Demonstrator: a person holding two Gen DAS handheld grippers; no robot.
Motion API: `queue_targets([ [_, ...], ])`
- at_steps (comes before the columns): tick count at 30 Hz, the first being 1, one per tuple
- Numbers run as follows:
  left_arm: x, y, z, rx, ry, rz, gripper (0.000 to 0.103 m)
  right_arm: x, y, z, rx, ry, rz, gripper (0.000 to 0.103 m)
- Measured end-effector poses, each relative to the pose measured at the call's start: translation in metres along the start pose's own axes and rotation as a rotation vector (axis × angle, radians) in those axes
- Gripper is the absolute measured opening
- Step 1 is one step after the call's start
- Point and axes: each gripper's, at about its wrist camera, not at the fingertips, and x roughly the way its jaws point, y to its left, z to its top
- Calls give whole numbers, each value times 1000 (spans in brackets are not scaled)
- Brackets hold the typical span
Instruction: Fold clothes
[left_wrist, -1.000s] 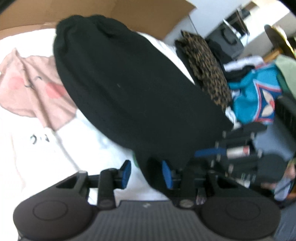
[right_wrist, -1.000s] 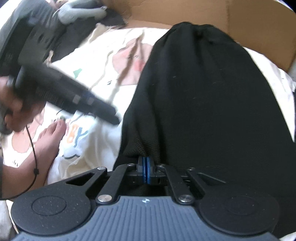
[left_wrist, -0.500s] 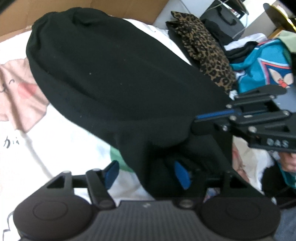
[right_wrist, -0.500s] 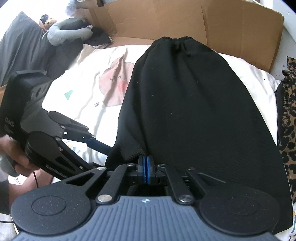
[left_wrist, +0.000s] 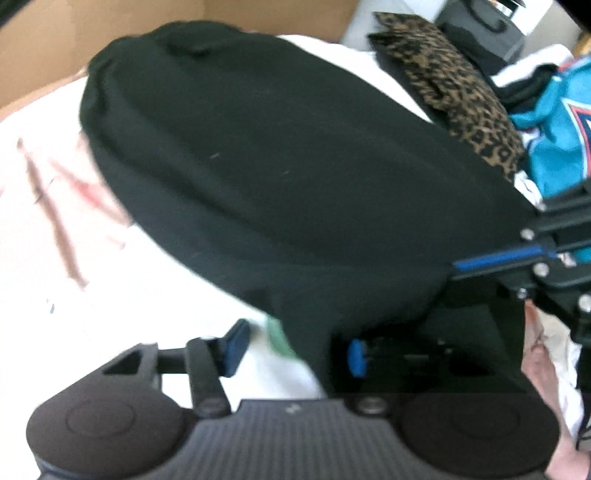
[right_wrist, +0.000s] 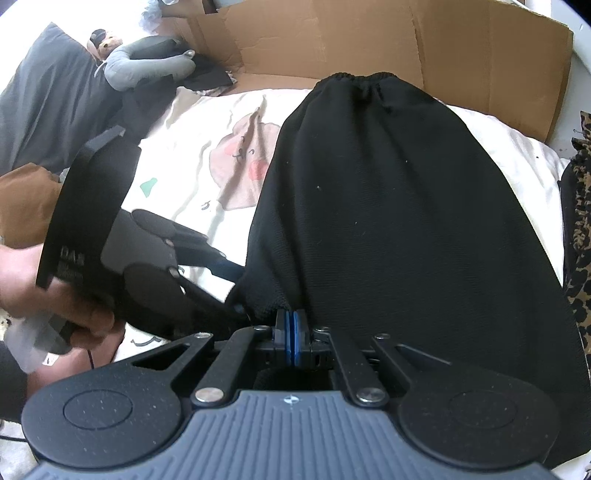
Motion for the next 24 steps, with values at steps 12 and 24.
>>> queue_targets([
  [12,-34,24,-26,27,67,-36,12,9,14,-8,-27,57,60,2],
  [24,-20,38,-37,88,45,-83,8,21,11,-33,-35,139,58,2],
])
